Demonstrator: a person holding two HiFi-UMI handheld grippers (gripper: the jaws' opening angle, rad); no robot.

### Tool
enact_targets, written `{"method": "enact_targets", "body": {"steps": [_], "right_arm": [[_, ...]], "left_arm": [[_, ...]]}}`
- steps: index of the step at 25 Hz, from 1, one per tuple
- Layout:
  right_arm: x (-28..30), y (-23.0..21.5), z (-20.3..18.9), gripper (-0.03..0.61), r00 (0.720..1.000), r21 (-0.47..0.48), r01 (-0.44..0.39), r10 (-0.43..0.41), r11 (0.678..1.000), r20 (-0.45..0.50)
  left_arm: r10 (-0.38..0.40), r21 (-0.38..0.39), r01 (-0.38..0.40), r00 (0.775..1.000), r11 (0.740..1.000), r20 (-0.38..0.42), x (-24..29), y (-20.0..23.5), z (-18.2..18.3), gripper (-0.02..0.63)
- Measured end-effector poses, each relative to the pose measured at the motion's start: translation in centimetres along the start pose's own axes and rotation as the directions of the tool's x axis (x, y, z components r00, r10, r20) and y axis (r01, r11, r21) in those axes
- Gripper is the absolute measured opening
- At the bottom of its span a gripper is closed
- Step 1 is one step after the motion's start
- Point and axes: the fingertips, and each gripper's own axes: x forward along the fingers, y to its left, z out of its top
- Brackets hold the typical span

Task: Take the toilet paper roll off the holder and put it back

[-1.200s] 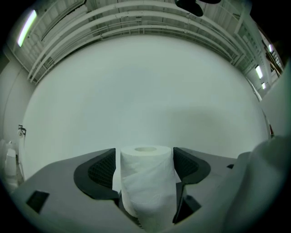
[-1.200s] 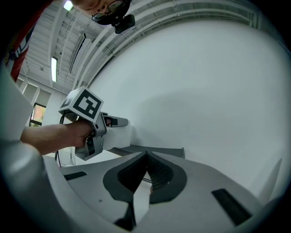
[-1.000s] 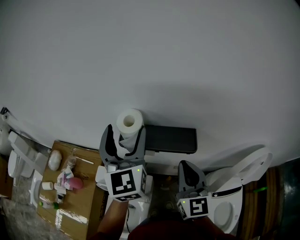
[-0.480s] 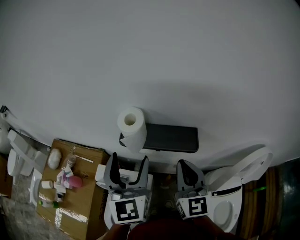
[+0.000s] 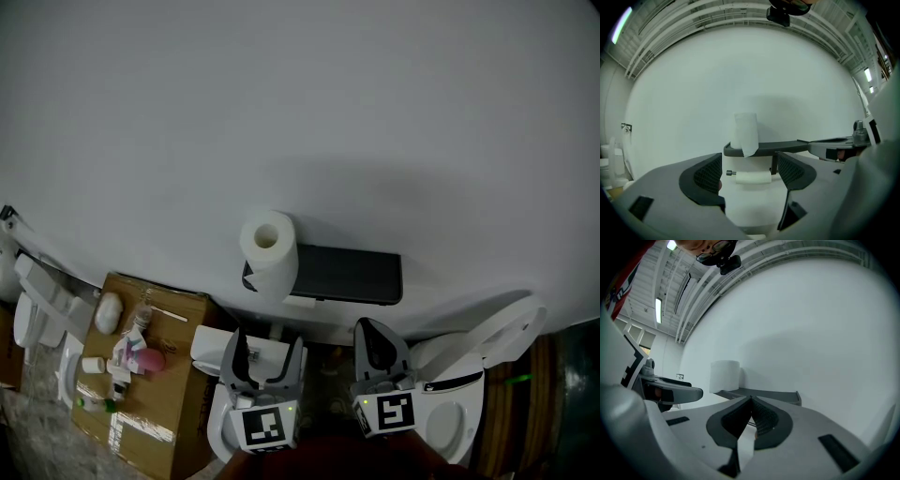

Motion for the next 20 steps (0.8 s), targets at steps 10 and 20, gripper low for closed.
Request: {"method": "enact_targets", "body": {"steps": [10,20], "right_arm": [[0.4,0.7,0.1,0.015,1.0,0.004,-0.007,0.007,1.0,0.006],[0.7,1.4,0.3,0.015,1.0,-0.022,-0.028,0.028,0.999,0.007]], "left_arm": [[0.09,-0.018,-0.089,0.995,0.996,0.034,-0.5,1.4,0.6,0.096],[0.08,-0.021,-0.079,0.995,0.997,0.054,-0.6,1.6,1.1,0.015]]}}
